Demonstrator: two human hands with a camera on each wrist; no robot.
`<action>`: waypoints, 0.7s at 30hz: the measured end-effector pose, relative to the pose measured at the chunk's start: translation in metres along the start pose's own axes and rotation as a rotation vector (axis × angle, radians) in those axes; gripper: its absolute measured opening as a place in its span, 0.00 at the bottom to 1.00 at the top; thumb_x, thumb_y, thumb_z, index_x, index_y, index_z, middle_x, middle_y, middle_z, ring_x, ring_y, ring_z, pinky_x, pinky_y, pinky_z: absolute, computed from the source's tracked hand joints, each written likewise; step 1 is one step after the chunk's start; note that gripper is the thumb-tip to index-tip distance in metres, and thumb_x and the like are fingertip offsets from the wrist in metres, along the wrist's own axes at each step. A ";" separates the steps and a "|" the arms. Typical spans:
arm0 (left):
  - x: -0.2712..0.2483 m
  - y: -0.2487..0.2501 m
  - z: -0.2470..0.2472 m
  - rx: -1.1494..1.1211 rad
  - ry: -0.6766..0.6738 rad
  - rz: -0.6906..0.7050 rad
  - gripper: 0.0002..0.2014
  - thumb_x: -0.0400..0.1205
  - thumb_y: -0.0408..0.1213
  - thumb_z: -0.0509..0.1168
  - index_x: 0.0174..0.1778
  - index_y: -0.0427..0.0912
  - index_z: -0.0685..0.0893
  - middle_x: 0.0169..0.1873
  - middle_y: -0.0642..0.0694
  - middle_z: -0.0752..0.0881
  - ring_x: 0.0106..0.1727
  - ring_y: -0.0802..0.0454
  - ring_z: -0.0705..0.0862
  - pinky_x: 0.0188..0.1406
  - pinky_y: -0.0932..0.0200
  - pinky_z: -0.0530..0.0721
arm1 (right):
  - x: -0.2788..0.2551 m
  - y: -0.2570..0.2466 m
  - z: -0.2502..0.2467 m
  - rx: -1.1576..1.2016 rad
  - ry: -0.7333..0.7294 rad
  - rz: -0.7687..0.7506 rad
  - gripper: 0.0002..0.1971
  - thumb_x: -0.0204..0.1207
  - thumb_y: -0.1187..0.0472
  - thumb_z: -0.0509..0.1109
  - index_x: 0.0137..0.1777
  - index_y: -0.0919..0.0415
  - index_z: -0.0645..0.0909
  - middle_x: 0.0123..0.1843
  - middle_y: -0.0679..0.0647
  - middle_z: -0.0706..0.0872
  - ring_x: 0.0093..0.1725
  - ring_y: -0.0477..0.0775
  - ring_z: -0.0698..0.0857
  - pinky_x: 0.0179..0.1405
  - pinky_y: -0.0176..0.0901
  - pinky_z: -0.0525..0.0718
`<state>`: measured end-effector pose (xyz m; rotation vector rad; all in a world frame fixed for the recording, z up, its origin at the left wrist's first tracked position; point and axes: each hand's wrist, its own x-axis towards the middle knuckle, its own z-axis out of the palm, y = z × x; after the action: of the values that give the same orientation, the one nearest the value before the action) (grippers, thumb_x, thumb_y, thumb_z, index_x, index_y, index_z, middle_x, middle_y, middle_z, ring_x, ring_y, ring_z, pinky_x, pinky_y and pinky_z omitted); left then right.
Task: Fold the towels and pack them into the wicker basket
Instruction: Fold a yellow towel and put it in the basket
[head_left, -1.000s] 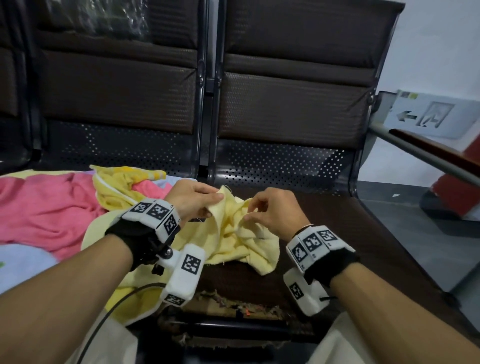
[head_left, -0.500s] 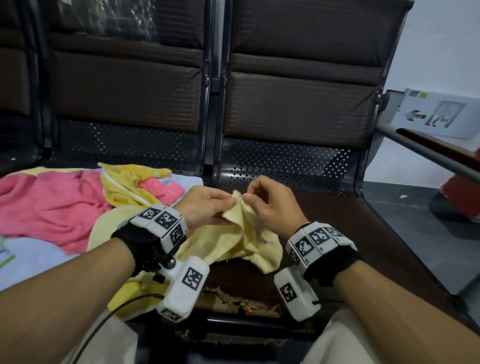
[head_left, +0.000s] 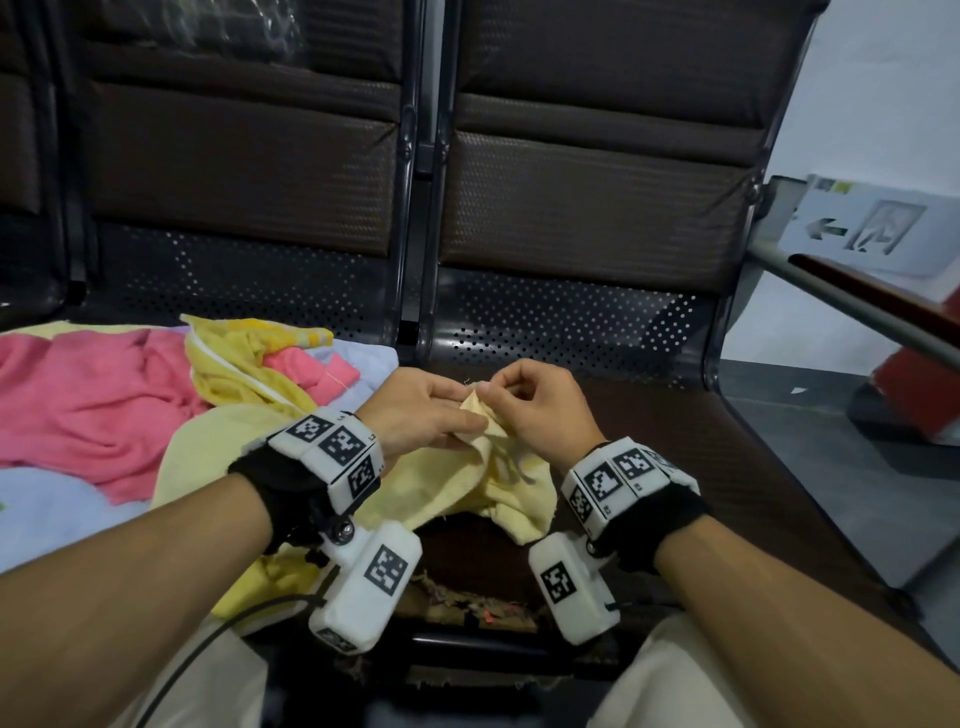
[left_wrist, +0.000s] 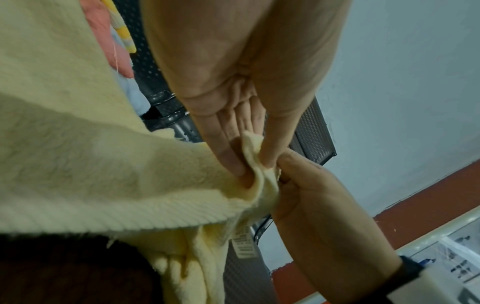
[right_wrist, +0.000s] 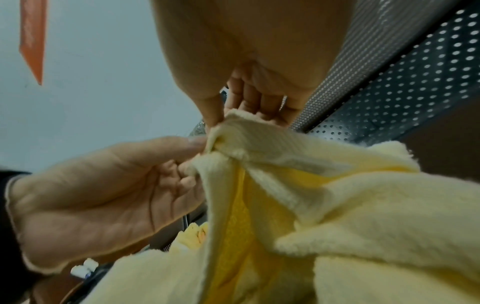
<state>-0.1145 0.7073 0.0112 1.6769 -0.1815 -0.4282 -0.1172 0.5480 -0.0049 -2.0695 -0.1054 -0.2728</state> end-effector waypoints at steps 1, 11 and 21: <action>0.001 0.000 0.000 0.017 0.009 0.000 0.09 0.73 0.23 0.72 0.46 0.38 0.88 0.39 0.41 0.91 0.37 0.54 0.89 0.34 0.64 0.86 | 0.001 0.001 -0.001 0.034 -0.016 0.014 0.06 0.73 0.57 0.76 0.37 0.55 0.83 0.37 0.51 0.87 0.39 0.48 0.85 0.44 0.45 0.84; 0.009 0.004 -0.008 0.161 0.173 0.092 0.12 0.85 0.31 0.54 0.47 0.34 0.83 0.44 0.40 0.84 0.48 0.48 0.80 0.53 0.49 0.78 | -0.002 -0.004 -0.007 0.191 -0.229 -0.067 0.07 0.70 0.57 0.78 0.39 0.59 0.84 0.32 0.50 0.84 0.33 0.44 0.82 0.36 0.35 0.82; -0.007 0.010 -0.038 0.388 -0.013 0.158 0.14 0.84 0.45 0.58 0.56 0.38 0.76 0.47 0.48 0.81 0.48 0.57 0.79 0.53 0.64 0.79 | -0.005 0.002 -0.021 -0.144 -0.417 -0.098 0.14 0.72 0.50 0.75 0.32 0.58 0.82 0.31 0.48 0.83 0.34 0.44 0.80 0.39 0.42 0.76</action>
<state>-0.1050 0.7429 0.0257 2.0217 -0.4251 -0.2967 -0.1251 0.5294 0.0020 -2.2415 -0.4513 0.0991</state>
